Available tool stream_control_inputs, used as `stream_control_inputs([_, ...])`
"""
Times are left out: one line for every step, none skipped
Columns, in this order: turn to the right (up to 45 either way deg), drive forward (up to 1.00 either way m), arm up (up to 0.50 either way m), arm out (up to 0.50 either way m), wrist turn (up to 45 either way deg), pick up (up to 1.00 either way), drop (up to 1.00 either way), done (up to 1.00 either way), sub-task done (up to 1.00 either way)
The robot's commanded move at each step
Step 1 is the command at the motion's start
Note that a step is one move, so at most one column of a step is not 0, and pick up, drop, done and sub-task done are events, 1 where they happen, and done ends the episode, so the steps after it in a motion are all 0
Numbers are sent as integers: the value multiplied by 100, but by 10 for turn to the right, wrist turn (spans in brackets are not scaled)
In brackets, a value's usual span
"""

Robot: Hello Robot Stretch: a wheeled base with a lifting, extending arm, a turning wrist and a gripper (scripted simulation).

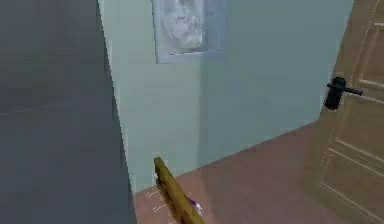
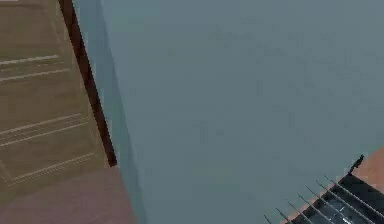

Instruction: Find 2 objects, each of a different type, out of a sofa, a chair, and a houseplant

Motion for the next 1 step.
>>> stream_control_inputs([-450, 0, 0, 0, 0, 0, 0, 0, 0])
